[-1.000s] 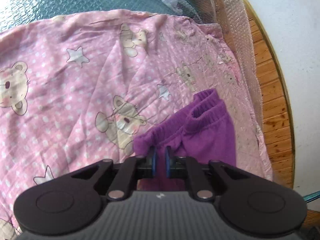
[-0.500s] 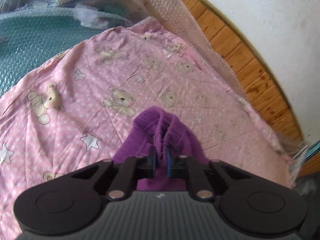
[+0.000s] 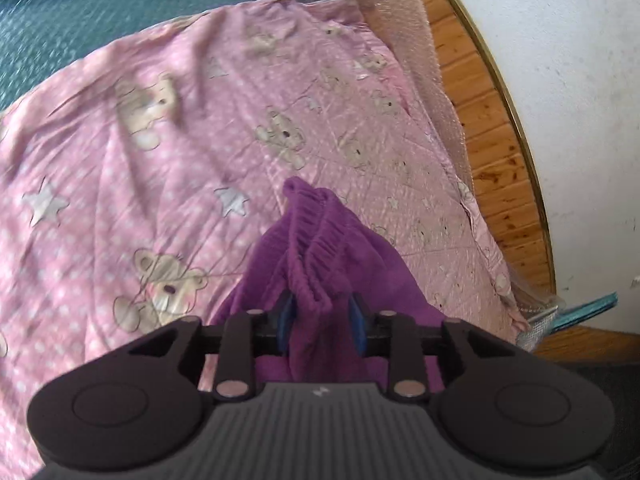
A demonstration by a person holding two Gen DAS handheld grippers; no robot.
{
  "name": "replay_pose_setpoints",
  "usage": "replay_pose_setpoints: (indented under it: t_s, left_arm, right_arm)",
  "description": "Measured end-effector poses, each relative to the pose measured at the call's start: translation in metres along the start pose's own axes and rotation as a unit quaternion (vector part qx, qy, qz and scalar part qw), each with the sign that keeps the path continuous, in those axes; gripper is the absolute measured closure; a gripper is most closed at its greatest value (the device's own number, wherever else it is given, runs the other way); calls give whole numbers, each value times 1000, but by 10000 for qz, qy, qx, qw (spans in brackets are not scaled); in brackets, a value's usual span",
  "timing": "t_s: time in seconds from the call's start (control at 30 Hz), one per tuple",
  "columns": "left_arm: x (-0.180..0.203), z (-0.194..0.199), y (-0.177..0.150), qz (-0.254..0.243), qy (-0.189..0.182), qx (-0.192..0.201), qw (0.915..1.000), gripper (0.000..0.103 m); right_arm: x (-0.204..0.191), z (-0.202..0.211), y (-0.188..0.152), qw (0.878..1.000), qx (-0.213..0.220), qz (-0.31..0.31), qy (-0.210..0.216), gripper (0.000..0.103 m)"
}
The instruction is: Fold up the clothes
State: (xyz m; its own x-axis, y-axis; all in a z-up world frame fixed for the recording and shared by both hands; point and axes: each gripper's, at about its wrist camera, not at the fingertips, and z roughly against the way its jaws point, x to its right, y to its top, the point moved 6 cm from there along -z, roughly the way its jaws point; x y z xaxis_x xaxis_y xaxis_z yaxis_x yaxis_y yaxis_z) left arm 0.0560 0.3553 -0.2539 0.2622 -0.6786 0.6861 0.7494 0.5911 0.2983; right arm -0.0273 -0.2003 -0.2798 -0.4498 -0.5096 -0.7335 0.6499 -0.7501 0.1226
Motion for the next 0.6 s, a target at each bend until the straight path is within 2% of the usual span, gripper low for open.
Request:
replay_pose_setpoints:
  t_s: [0.1,0.23,0.33,0.4,0.5,0.6]
  left_arm:
    - [10,-12,-1,-275,101,-150,9995,74]
    - [19,-16,-2,-446,112,-280,9986,89]
    - [25,-11,3,-423,7,-251,9988,92]
    - [28,-9,9,-414,-14,-242,9988,92]
    - [26,-14,10,-588,302,-350,9972,89]
    - [22,-16,5,-803,742,-325,9935,74]
  right_arm:
    - [11,2,-3,9989,154,-361,260,42]
    - [25,4,-6,9940,358,-841,605,42]
    - [32,5,-8,9886,458,-1128,887,44]
    - [30,2,-9,9868,401,-1184,1027,44]
    - [35,-9,-11,9867,420,-1285,898,47]
    - [38,-11,-4,9837,649,-1388,944,49]
